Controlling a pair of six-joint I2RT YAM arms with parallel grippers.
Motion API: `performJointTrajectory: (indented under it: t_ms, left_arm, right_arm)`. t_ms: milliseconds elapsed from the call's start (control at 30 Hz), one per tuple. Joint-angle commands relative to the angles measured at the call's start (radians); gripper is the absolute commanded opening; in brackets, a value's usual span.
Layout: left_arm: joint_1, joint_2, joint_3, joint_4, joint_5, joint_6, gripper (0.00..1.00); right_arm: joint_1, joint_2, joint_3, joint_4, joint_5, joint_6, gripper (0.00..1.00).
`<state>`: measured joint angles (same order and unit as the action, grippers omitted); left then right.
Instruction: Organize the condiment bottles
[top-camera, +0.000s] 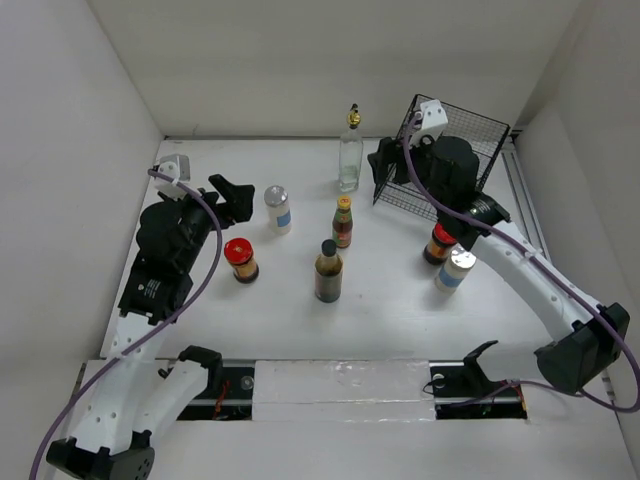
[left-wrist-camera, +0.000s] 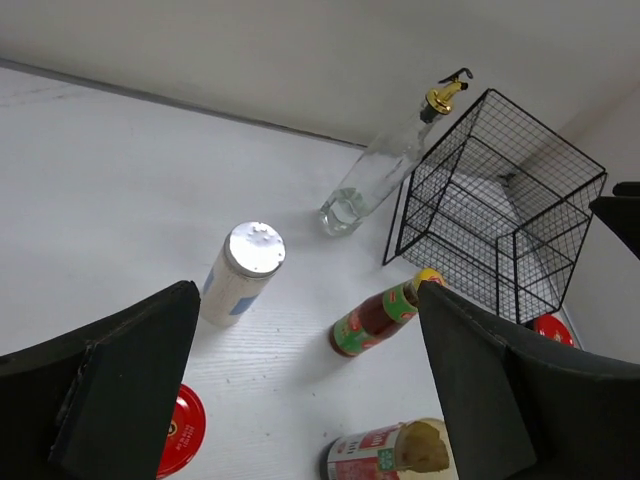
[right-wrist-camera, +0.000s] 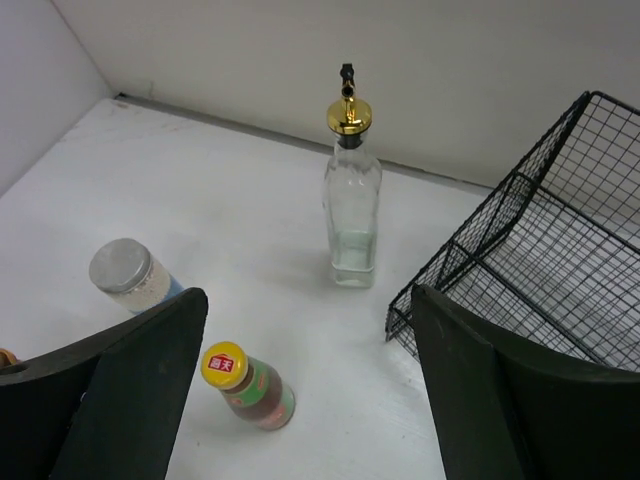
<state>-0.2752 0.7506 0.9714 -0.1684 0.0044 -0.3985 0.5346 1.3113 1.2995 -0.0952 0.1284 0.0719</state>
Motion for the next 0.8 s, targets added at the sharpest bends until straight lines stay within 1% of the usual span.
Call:
performJointTrajectory:
  t_ms: [0,33,67,100,133,167,200,267,300,333,367,400,467,500,533,600,667,733,767]
  left_arm:
    - [-0.004,0.012,0.024,0.070,0.062,0.016,0.87]
    - [-0.004,0.012,0.024,0.070,0.062,0.016,0.87]
    - [-0.004,0.021,0.015,0.070,0.077,0.016,0.87]
    - [-0.004,0.021,0.015,0.081,0.077,0.016,0.84]
    - [-0.004,0.021,0.004,0.081,0.077,0.016,0.82]
    - [-0.004,0.021,-0.009,0.092,0.077,0.016,0.79]
    - [-0.004,0.021,-0.010,0.092,0.077,0.016,0.76]
    - [-0.004,0.021,-0.033,0.101,0.065,0.016,0.62]
    - [-0.004,0.012,-0.033,0.110,0.065,0.016,0.54]
    - [-0.004,0.012,-0.043,0.110,0.065,0.016,0.45]
    - [-0.004,0.012,-0.043,0.122,0.065,0.016,0.34]
    - [-0.004,0.012,-0.052,0.122,0.065,0.016,0.23]
    - [-0.004,0.012,-0.053,0.122,0.065,0.016,0.23]
    - [-0.004,0.021,-0.053,0.122,0.056,0.016,0.26]
    - [-0.004,0.021,-0.053,0.112,0.046,0.016,0.34]
    - [-0.004,0.032,-0.053,0.112,0.046,0.016,0.40]
    - [-0.004,0.032,-0.053,0.112,0.037,0.016,0.43]
    - [-0.004,0.032,-0.053,0.112,0.037,0.016,0.43]
    - [-0.004,0.032,-0.053,0.112,0.037,0.026,0.45]
  right_arm:
    - [-0.015,-0.011,0.003,0.089,-0.045,-0.003,0.87]
    - [-0.015,0.015,0.003,0.098,-0.046,-0.003,0.83]
    - [-0.015,0.029,0.015,0.098,-0.058,-0.014,0.75]
    - [-0.015,0.043,0.032,0.098,-0.070,-0.014,0.65]
    - [-0.015,0.071,0.041,0.098,-0.070,-0.026,0.28]
    - [-0.015,0.084,0.050,0.098,-0.070,-0.026,0.08]
    - [-0.015,0.098,0.060,0.098,-0.070,-0.038,0.00]
    - [-0.024,0.143,0.098,0.117,-0.070,-0.047,0.00]
    - [-0.024,0.161,0.098,0.117,-0.070,-0.056,0.07]
    - [-0.024,0.178,0.118,0.117,-0.070,-0.057,0.22]
    - [-0.024,0.216,0.118,0.136,-0.070,-0.070,0.51]
    - [-0.033,0.238,0.138,0.147,-0.084,-0.081,0.63]
    - [-0.044,0.282,0.182,0.161,-0.125,-0.081,0.79]
    - [-0.057,0.330,0.196,0.170,-0.140,-0.081,0.82]
    - [-0.074,0.356,0.211,0.181,-0.177,-0.081,0.84]
    - [-0.090,0.434,0.275,0.190,-0.205,-0.072,0.84]
    - [-0.102,0.477,0.309,0.204,-0.205,-0.072,0.84]
    - [-0.114,0.535,0.359,0.216,-0.216,-0.072,0.84]
    - [-0.126,0.552,0.374,0.232,-0.226,-0.072,0.84]
